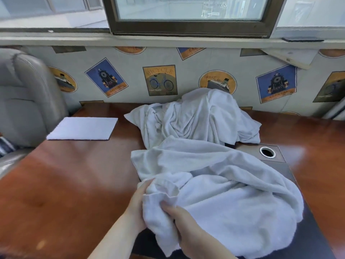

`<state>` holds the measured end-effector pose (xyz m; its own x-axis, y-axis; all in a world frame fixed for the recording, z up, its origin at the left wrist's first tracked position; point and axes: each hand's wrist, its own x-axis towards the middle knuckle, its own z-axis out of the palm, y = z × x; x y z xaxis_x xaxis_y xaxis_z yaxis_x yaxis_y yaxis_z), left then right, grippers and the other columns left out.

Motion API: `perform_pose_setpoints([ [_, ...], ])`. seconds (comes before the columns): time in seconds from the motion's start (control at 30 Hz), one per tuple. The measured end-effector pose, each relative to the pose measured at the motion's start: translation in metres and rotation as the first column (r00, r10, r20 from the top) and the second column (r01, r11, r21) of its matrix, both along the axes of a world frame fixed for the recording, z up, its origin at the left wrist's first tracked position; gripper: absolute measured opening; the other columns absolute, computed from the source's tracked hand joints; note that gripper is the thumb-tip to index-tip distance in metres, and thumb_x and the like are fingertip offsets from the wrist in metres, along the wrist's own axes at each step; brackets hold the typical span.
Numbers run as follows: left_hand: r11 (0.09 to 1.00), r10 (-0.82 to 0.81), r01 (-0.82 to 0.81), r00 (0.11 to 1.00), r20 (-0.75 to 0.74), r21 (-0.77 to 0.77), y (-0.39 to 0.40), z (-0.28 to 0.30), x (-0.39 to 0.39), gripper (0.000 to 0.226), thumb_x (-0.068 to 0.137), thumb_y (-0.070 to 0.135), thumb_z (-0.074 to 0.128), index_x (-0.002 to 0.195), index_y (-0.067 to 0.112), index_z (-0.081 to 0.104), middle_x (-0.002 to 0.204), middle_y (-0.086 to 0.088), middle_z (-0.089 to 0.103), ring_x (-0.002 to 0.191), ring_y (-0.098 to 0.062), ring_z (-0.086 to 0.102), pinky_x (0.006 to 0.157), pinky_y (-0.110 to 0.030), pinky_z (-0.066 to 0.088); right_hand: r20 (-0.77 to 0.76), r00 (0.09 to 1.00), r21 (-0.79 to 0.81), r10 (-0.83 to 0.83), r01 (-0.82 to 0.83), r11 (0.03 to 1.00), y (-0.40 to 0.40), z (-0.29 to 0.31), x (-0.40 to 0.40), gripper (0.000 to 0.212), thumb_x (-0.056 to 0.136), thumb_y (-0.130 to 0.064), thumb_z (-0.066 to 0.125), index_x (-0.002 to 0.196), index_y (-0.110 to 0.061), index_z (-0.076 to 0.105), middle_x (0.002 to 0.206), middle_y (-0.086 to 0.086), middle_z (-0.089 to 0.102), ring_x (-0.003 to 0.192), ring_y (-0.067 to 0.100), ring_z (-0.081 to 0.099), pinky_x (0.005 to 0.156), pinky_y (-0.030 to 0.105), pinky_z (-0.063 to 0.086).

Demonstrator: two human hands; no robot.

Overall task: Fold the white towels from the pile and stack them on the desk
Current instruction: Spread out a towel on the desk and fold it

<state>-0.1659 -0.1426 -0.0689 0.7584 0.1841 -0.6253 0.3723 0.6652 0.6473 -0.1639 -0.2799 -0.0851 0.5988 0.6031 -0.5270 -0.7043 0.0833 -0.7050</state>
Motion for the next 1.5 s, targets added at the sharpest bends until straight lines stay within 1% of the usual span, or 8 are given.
perform_pose_setpoints([
  [0.17, 0.912, 0.075, -0.113, 0.991, 0.111, 0.394, 0.055, 0.037, -0.003, 0.013, 0.093, 0.008, 0.056, 0.096, 0.002, 0.067, 0.083, -0.011, 0.069, 0.072, -0.021, 0.069, 0.060, -0.028, 0.055, 0.523, 0.793, -0.448, 0.312, -0.055, 0.892, 0.013, -0.020, -0.027, 0.017, 0.086, -0.021, 0.064, 0.101, -0.021, 0.056, 0.100, -0.007, 0.065, 0.085, -0.001, 0.062, 0.066, 0.007, 0.043],
  [0.5, 0.804, 0.062, -0.308, 0.894, 0.443, 0.510, 0.157, 0.135, 0.028, 0.026, 0.096, 0.021, 0.059, 0.120, 0.011, 0.061, 0.101, -0.008, 0.069, 0.096, -0.026, 0.065, 0.084, -0.039, 0.054, 0.748, 0.662, -0.107, -0.040, 0.180, 0.978, 0.158, 0.054, -0.026, 0.028, 0.088, -0.003, 0.046, 0.096, -0.025, 0.063, 0.087, -0.003, 0.067, 0.081, 0.009, 0.059, 0.070, 0.023, 0.043],
  [0.67, 0.752, -0.168, 0.101, 0.985, 0.041, 0.651, 0.242, 0.092, 0.000, 0.070, 0.073, 0.058, 0.074, 0.129, 0.020, 0.056, 0.111, 0.001, 0.069, 0.106, -0.023, 0.064, 0.088, -0.039, 0.051, 0.654, 0.721, -0.277, 0.227, -0.051, 0.960, 0.217, 0.020, -0.040, 0.038, 0.096, -0.010, 0.044, 0.124, -0.033, 0.056, 0.117, -0.017, 0.063, 0.109, 0.003, 0.057, 0.088, 0.015, 0.044],
  [0.87, 0.535, -0.373, 0.634, 0.770, -0.518, 0.558, 0.281, -0.040, -0.078, 0.072, 0.068, 0.057, 0.077, 0.122, 0.023, 0.045, 0.122, 0.005, 0.051, 0.107, -0.018, 0.052, 0.077, -0.034, 0.047, 0.658, 0.697, -0.633, 0.285, 0.307, 0.711, 0.228, -0.043, -0.052, 0.041, 0.081, -0.013, 0.063, 0.119, -0.027, 0.060, 0.119, -0.017, 0.056, 0.122, 0.010, 0.051, 0.094, 0.015, 0.036],
  [1.07, 0.677, -0.269, 0.381, 0.924, -0.271, 0.630, 0.251, -0.086, -0.085, 0.035, 0.075, 0.019, 0.081, 0.101, 0.009, 0.059, 0.097, -0.002, 0.066, 0.081, -0.012, 0.061, 0.063, -0.019, 0.046, 0.355, 0.590, -0.934, 0.725, 0.241, 0.262, 0.197, -0.074, -0.066, 0.052, 0.079, -0.045, 0.064, 0.128, -0.041, 0.047, 0.152, -0.010, 0.024, 0.145, 0.011, 0.022, 0.109, 0.033, 0.025],
  [1.2, 0.665, -0.254, 0.276, 0.957, -0.137, 0.694, 0.249, -0.088, -0.076, 0.008, 0.086, 0.009, 0.068, 0.094, 0.007, 0.065, 0.097, -0.007, 0.066, 0.094, -0.020, 0.061, 0.076, -0.016, 0.044, 0.486, 0.509, -0.849, 0.710, 0.469, 0.244, 0.207, -0.074, -0.060, 0.012, 0.085, -0.036, 0.066, 0.096, -0.033, 0.066, 0.122, -0.009, 0.054, 0.122, 0.016, 0.049, 0.091, 0.033, 0.040],
  [1.33, 0.791, -0.247, 0.268, 0.962, -0.114, 0.550, 0.258, -0.079, -0.072, 0.048, 0.084, 0.014, 0.075, 0.120, 0.023, 0.043, 0.112, 0.004, 0.060, 0.108, -0.012, 0.057, 0.095, -0.031, 0.048, 0.372, 0.536, -0.925, 0.757, 0.277, 0.258, 0.207, -0.073, -0.031, 0.017, 0.092, -0.022, 0.046, 0.104, -0.032, 0.053, 0.106, -0.013, 0.054, 0.113, 0.015, 0.050, 0.079, 0.029, 0.040],
  [1.5, 0.642, -0.372, 0.405, 0.907, -0.196, 0.651, 0.259, -0.075, -0.065, 0.021, 0.087, 0.025, 0.072, 0.105, 0.031, 0.064, 0.085, 0.007, 0.057, 0.081, -0.003, 0.056, 0.070, -0.009, 0.040, 0.369, 0.806, -0.843, 0.462, 0.082, 0.531, 0.201, -0.050, 0.017, 0.036, 0.074, -0.020, 0.060, 0.108, -0.029, 0.053, 0.096, -0.009, 0.063, 0.086, 0.013, 0.062, 0.075, 0.030, 0.050],
])
